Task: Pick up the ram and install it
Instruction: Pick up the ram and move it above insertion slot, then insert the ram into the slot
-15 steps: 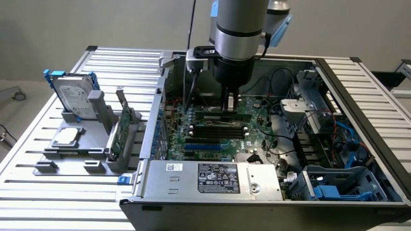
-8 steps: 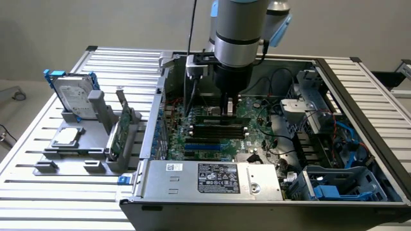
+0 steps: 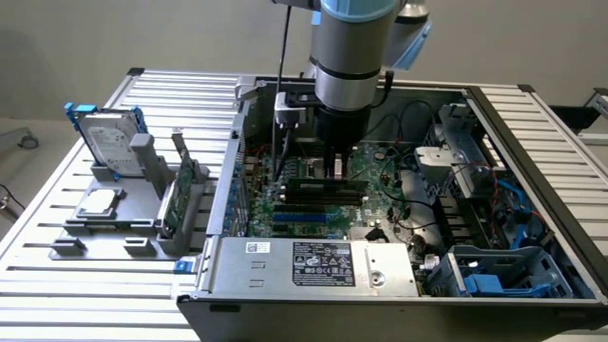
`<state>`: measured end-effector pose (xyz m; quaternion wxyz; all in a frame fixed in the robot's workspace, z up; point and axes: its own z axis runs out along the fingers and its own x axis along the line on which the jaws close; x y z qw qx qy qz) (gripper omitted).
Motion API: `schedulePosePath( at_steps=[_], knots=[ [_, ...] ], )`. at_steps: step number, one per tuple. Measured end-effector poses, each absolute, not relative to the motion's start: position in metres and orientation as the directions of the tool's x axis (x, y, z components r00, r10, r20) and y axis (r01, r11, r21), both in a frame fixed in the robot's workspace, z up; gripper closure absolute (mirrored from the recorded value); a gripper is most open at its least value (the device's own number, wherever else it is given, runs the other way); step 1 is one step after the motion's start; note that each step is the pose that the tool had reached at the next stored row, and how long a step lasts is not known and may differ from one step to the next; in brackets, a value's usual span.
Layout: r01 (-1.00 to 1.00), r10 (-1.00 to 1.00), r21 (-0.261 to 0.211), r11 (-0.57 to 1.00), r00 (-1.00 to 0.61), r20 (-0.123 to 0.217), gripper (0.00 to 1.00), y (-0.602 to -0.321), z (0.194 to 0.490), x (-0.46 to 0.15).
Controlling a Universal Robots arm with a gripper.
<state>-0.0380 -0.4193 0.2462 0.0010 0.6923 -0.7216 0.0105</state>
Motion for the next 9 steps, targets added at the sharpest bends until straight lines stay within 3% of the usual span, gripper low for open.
schedulePosePath(
  at_steps=[9],
  knots=[
    [-0.999, -0.999, -0.015, 0.041, -0.042, 0.015, 0.86, -0.414, 0.230, -0.039]
  ],
)
